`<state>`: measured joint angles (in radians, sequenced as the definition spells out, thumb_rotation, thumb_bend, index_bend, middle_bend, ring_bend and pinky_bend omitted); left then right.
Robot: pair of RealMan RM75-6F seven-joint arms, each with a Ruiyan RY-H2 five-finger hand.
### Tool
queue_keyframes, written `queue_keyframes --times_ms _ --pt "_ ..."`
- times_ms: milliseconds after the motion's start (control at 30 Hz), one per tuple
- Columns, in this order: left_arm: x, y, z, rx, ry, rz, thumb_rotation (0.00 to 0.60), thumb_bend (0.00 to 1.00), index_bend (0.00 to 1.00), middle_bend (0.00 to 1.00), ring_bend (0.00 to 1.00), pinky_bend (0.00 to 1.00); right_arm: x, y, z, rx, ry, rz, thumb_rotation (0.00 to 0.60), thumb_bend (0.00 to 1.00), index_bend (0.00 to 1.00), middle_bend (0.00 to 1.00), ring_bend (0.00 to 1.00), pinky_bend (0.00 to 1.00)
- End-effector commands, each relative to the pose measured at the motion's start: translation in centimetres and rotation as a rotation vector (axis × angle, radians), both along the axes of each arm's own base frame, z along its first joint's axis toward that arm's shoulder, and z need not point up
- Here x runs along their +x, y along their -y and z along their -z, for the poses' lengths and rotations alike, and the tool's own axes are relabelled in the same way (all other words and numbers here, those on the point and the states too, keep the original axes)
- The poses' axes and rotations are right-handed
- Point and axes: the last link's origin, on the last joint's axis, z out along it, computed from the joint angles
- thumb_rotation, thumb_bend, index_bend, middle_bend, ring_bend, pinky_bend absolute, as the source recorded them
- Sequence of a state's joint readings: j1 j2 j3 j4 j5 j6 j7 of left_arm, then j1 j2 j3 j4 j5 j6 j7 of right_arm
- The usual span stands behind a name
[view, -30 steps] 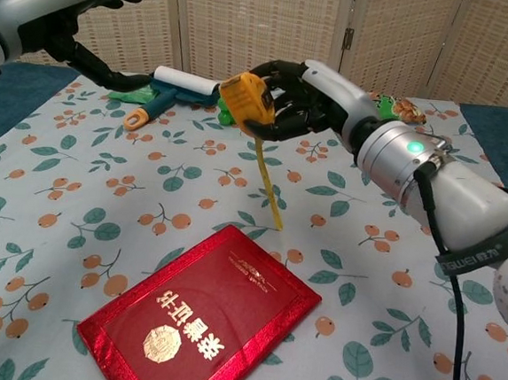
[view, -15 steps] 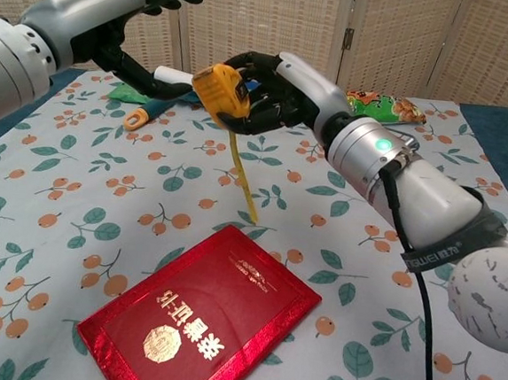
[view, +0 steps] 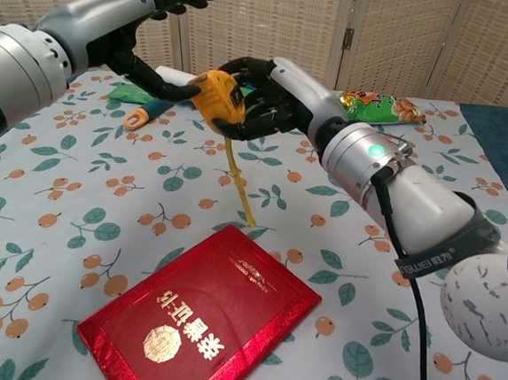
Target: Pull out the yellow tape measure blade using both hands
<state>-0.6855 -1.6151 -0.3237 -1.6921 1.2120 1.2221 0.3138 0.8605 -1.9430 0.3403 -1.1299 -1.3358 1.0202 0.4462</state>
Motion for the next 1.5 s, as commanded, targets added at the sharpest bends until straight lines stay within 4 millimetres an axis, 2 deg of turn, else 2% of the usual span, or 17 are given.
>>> queue_keyframes --times_ms 33,833,1133,1500 --pt "0.06 -0.06 0.18 -0.004 -0.004 -0.002 0.6 0.35 0.06 0.08 0.04 0.0 0.05 -0.06 0.08 0.001 -0.002 -0.002 0.6 0.38 0.57 0.46 0.46 0.32" --pt "-0.3 -0.3 0.21 -0.001 -0.013 -0.027 0.6 0.35 0.08 0.08 0.04 0.0 0.09 -0.34 0.17 0.018 -0.009 -0.003 0.6 0.38 0.57 0.46 0.46 0.32" --pt "-0.46 -0.27 0.24 -0.007 -0.009 -0.029 0.6 0.54 0.1 0.08 0.04 0.0 0.15 -0.39 0.19 0.018 -0.013 -0.002 0.6 0.38 0.57 0.46 0.46 0.32" --pt "-0.68 -0.25 0.2 -0.005 0.004 -0.032 0.6 0.63 0.11 0.08 0.04 0.0 0.09 -0.34 0.19 0.018 -0.016 0.004 0.6 0.38 0.57 0.46 0.46 0.32"
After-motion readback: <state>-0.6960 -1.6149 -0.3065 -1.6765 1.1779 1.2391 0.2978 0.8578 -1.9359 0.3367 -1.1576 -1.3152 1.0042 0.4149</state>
